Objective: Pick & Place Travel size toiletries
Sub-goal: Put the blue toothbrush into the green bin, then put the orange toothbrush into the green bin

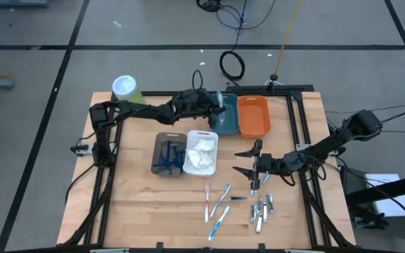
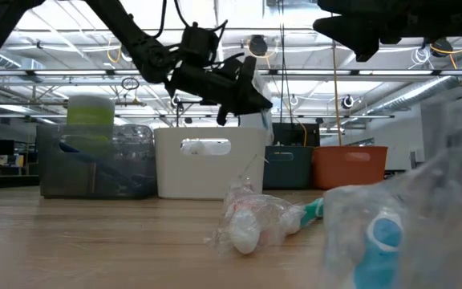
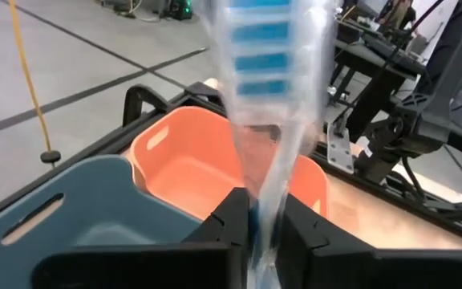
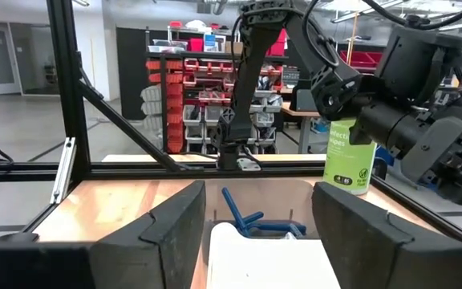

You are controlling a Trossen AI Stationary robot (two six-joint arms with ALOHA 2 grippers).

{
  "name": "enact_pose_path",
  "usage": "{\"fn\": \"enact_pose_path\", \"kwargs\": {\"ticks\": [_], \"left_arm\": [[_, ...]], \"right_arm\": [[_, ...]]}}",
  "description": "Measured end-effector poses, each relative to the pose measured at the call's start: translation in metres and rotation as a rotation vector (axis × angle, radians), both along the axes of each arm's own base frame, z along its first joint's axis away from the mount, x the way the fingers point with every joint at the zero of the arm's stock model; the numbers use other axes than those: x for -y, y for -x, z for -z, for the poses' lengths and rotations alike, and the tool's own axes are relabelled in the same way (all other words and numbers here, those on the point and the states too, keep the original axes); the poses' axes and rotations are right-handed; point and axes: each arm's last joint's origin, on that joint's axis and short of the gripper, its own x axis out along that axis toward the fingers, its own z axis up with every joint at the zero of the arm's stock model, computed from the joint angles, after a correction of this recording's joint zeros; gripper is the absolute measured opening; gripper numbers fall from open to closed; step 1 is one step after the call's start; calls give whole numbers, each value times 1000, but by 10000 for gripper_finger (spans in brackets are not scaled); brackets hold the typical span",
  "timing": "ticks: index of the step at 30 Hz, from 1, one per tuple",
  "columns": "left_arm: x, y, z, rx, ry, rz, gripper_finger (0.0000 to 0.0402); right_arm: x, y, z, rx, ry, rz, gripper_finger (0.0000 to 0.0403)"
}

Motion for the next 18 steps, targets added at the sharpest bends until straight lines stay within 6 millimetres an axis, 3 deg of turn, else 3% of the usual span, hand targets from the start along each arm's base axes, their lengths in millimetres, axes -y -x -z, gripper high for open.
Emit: {"fn": "enact_pose_path", "kwargs": {"ticks": [11, 18], "left_arm": [[-1, 2, -3, -16, -30, -55, 218], [0, 1, -3, -15, -40, -42, 279]], "right_arm": [[0, 0, 0, -3, -1, 0, 217], [0, 0, 0, -4, 0, 0, 213]]}}
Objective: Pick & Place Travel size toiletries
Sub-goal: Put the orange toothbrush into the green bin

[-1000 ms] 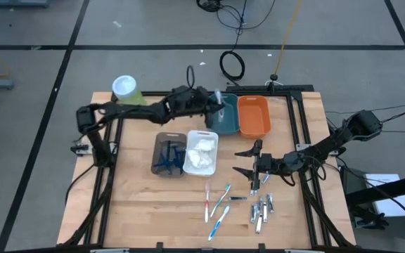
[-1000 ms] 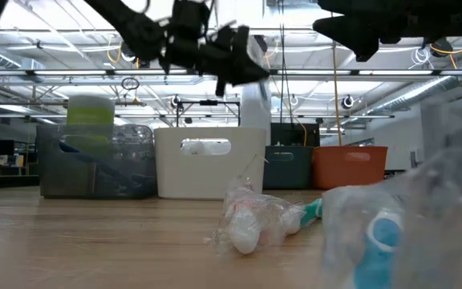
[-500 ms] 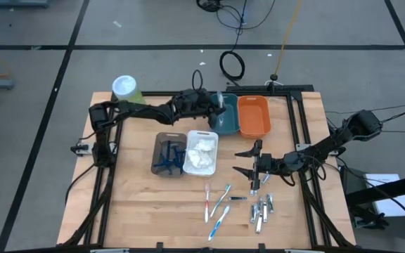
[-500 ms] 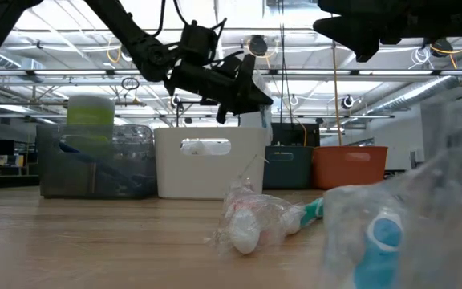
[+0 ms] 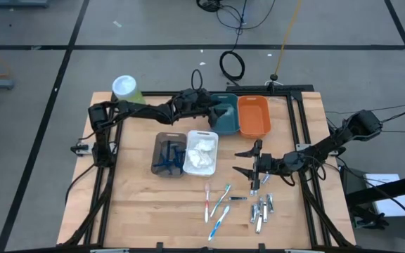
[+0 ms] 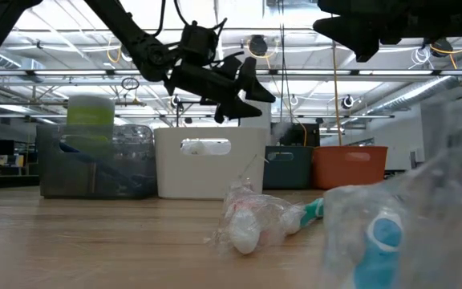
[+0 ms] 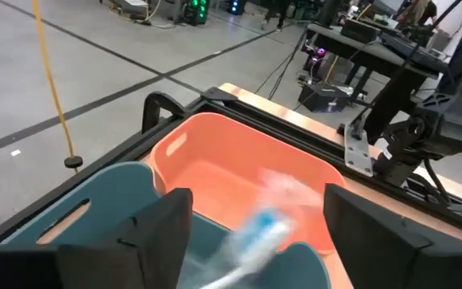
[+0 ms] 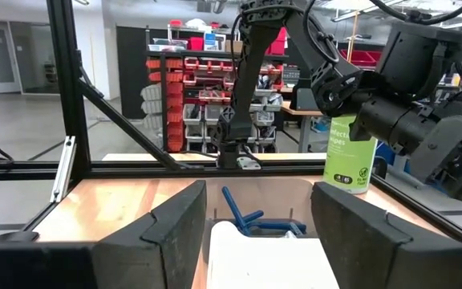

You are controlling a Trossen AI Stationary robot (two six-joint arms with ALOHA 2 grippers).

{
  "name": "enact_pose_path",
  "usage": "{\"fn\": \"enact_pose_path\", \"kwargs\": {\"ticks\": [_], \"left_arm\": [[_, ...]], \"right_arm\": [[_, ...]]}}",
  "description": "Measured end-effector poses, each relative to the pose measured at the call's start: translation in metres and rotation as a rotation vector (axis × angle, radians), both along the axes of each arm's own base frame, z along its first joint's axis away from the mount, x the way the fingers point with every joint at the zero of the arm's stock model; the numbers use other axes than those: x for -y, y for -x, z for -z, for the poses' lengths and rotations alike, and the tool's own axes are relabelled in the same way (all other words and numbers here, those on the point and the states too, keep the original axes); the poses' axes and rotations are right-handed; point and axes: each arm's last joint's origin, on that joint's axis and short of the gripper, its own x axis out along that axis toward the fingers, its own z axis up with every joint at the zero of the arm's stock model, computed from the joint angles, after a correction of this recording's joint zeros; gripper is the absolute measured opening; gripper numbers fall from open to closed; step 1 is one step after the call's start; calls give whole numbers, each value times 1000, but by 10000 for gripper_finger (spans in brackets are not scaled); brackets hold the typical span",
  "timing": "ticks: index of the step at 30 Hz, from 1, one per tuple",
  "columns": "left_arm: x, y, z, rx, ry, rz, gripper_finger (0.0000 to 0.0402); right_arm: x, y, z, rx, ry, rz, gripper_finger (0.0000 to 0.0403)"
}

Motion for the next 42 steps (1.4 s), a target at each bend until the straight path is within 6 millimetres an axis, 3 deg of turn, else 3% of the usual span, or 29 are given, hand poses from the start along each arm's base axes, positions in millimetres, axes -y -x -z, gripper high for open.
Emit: {"fn": "enact_pose_path", "kwargs": {"ticks": [3, 8, 14, 19, 21, 23, 26, 31, 37, 42], "left_arm": [[4, 2, -5, -10, 18, 64, 291], [26, 15, -31, -86, 37, 209, 296], [64, 51, -80, -194, -38, 313, 296], [101, 80, -121, -124, -116, 404, 297], [115, 89, -128, -72, -158, 442, 297], [127, 97, -122, -42, -185, 449, 296], [138, 107, -98, 6, -214, 395, 297], [141, 126, -63, 76, -202, 305, 296], [135, 137, -50, 79, -162, 246, 296], [135, 138, -50, 80, -158, 248, 296]], "right_arm": [[0, 0, 0, -2, -5, -3, 214], [0, 0, 3, -23, -65, -12, 216], [0, 0, 6, -54, -50, -12, 215], [-2, -1, 9, -76, -87, -74, 216], [-4, -1, 10, -90, -82, -141, 215], [-6, -2, 12, -93, -100, -170, 215], [-10, -5, 13, -154, -111, -102, 215], [-25, -20, 3, -389, -159, -24, 215], [-63, -54, -20, -689, -164, -71, 215], [-92, -96, -8, -855, -65, -239, 215]]}}
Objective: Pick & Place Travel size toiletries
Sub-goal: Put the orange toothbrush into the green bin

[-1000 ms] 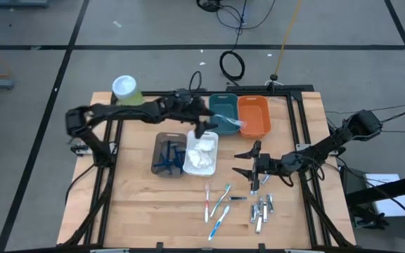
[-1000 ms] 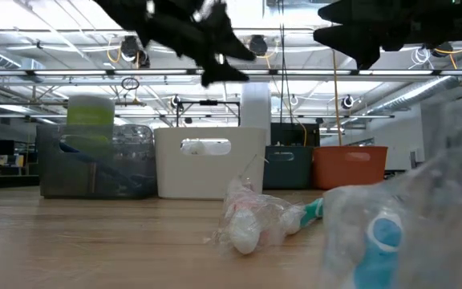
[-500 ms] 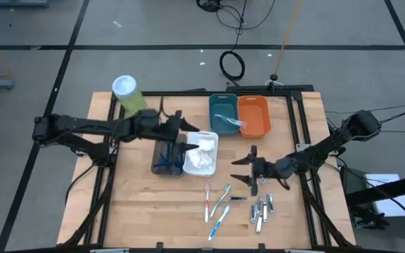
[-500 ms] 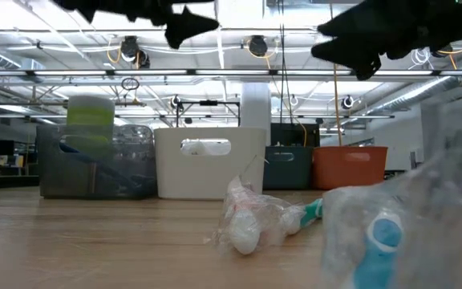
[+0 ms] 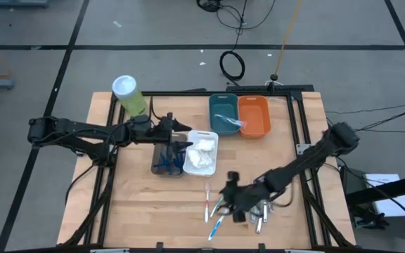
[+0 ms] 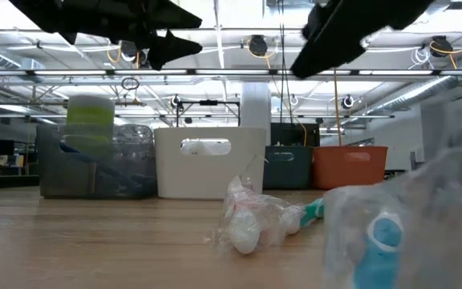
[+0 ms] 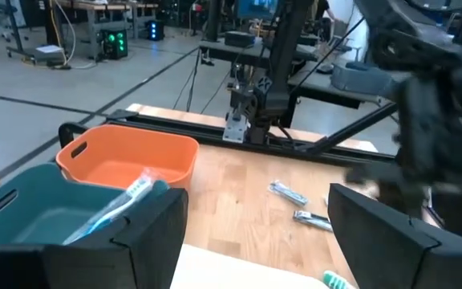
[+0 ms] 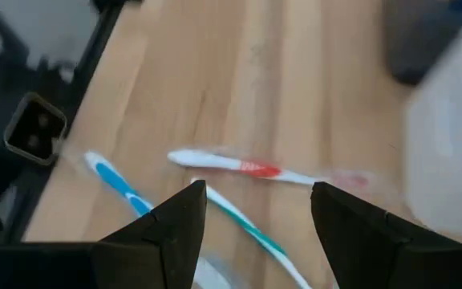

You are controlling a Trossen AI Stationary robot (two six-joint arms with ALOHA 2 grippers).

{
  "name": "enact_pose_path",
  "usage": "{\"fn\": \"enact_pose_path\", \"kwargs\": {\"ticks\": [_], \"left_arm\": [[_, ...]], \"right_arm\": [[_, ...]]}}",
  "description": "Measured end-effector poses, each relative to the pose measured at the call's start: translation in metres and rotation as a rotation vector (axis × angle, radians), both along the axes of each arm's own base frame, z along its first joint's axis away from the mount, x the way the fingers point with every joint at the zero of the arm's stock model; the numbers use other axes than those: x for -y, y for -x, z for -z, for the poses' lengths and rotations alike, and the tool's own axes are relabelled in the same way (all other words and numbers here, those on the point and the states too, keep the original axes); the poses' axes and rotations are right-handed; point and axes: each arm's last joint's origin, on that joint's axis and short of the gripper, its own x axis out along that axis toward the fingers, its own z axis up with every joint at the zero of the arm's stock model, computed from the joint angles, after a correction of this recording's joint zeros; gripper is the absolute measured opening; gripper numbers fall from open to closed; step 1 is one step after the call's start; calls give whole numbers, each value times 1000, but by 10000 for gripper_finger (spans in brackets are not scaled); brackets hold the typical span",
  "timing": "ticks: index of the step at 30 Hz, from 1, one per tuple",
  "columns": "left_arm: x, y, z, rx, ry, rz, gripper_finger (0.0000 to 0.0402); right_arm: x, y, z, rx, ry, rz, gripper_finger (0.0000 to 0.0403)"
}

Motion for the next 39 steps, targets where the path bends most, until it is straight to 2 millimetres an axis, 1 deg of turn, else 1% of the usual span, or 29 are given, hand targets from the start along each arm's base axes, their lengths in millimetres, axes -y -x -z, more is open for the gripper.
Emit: {"fn": "enact_pose_path", "kwargs": {"ticks": [3, 7, 11, 16, 20, 22, 25, 29, 36, 39], "left_arm": [[0, 0, 0, -4, 1, 1, 296], [0, 0, 1, -11, 2, 1, 296], [0, 0, 2, -16, 2, 1, 296], [0, 0, 2, -17, 3, 1, 296], [0, 0, 2, -24, 3, 1, 296], [0, 0, 3, -27, 3, 1, 296], [0, 0, 3, -35, 4, 1, 296], [0, 0, 4, -46, -1, 1, 296], [-1, 1, 5, -53, -6, -17, 296], [-1, 1, 5, -53, -11, -16, 296]], "right_arm": [[-6, -22, 13, -41, 38, -72, 215], [2, -44, 24, -66, 59, -109, 215], [17, -56, 32, -99, 42, -148, 215], [34, -65, 46, -129, 70, -195, 215], [39, -72, 58, -123, 128, -245, 215], [39, -74, 64, -125, 137, -268, 215], [39, -77, 67, -109, 128, -273, 215], [38, -75, 69, -130, 127, -270, 215], [34, -64, 75, -265, 60, -190, 215], [31, -63, 74, -261, 69, -192, 215]]}}
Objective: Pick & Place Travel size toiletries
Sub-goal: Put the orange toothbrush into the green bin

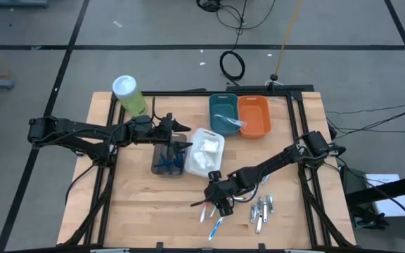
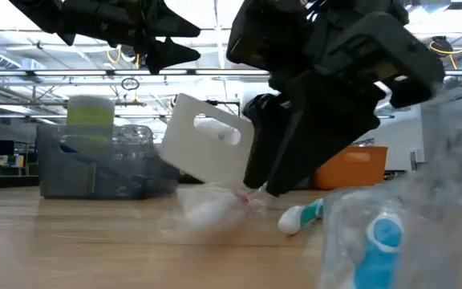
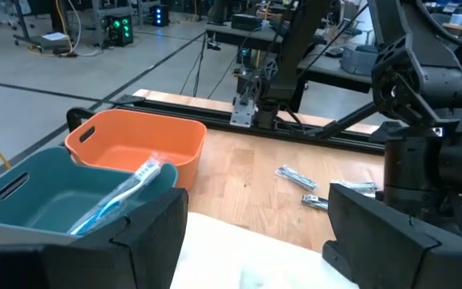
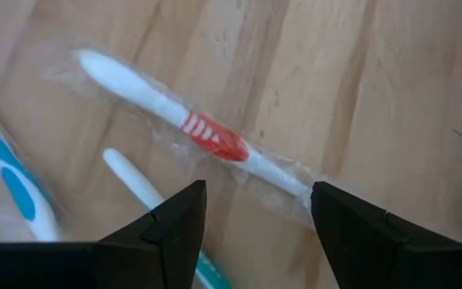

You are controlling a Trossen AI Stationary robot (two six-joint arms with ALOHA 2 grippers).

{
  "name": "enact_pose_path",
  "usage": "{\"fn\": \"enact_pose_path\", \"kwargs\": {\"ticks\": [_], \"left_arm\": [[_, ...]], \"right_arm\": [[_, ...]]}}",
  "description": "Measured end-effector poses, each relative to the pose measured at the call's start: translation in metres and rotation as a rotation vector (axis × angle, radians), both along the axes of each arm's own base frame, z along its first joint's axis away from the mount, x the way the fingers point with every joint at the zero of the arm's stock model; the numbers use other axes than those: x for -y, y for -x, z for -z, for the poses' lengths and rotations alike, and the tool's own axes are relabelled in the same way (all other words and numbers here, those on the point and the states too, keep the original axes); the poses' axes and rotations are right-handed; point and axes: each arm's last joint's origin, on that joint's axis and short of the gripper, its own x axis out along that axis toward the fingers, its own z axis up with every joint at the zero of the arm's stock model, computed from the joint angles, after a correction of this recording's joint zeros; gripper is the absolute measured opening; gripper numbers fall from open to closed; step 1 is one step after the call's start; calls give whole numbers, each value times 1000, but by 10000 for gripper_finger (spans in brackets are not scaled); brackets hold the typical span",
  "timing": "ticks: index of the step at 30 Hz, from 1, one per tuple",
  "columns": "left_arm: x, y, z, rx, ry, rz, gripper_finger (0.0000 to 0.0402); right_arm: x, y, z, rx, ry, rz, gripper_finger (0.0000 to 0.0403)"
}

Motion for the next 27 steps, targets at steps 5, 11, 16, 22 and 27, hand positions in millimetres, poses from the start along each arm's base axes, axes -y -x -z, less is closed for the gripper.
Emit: {"fn": "enact_pose_path", "kwargs": {"ticks": [5, 11, 16, 22, 27], "left_arm": [[0, 0, 0, 1, -3, 0, 296], [0, 0, 0, 2, 3, -1, 296], [0, 0, 0, 2, 5, -2, 296], [0, 0, -1, 6, 5, -2, 296], [0, 0, -1, 7, 10, -2, 296]], "right_arm": [[-2, 2, -3, 12, 27, 1, 215], [-4, 7, -6, -8, 46, 5, 215], [-12, 18, -9, -74, 31, 41, 215], [-28, 29, -8, -127, -22, 85, 215], [-34, 39, -16, -162, -40, 117, 215]]}}
